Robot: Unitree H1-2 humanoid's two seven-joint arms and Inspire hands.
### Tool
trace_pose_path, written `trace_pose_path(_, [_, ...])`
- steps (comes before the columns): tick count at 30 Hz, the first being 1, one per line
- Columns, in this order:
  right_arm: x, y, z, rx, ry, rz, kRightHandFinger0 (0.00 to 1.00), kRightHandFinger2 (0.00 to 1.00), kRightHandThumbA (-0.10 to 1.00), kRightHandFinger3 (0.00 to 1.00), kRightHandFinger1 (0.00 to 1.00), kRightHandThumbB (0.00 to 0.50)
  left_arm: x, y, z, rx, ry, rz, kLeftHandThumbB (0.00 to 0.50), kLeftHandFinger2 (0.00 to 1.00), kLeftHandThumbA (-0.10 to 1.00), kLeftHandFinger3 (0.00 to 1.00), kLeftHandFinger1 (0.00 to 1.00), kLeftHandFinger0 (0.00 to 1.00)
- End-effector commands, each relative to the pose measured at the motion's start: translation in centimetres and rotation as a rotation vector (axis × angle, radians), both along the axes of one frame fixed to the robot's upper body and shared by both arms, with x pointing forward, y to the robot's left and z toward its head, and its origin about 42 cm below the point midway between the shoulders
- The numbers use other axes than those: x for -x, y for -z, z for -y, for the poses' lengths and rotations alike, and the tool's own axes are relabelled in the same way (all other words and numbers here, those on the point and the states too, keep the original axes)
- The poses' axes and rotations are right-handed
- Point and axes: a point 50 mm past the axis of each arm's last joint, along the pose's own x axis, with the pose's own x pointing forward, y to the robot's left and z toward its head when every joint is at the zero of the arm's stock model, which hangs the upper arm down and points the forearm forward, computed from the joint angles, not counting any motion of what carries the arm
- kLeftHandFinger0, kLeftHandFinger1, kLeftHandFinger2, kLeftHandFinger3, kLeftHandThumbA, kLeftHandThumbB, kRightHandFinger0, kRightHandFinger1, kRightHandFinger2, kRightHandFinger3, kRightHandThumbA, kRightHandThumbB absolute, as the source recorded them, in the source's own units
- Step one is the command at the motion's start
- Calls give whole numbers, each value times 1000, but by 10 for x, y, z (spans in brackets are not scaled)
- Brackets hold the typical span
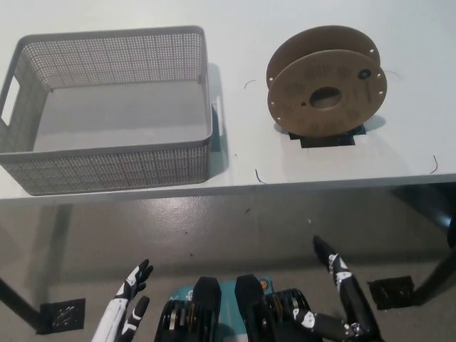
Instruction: Use the right hand to pick up a 3d printing filament and place it into a container on the left side
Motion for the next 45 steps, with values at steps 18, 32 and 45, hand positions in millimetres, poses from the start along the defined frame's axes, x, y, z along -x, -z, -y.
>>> trace_pose_path(18, [-63, -323, 112, 573, 43, 544, 1000, 1000, 1000, 1000, 1000, 471, -7, -25, -10, -18, 26, 123, 238, 1000, 1000, 1000, 1000, 1000])
trace_pose_path(32, [-174, -493, 101, 906, 8, 334, 1000, 1000, 1000, 1000, 1000, 493, -15, -33, -12, -23, 23, 150, 265, 1000, 1000, 1000, 1000, 1000])
trace_pose_path(45, [-263, -535, 41, 991, -53, 101, 1000, 1000, 1000, 1000, 1000, 420, -13, -28, -15, -44, 18, 137, 276, 1000, 1000, 1000, 1000, 1000])
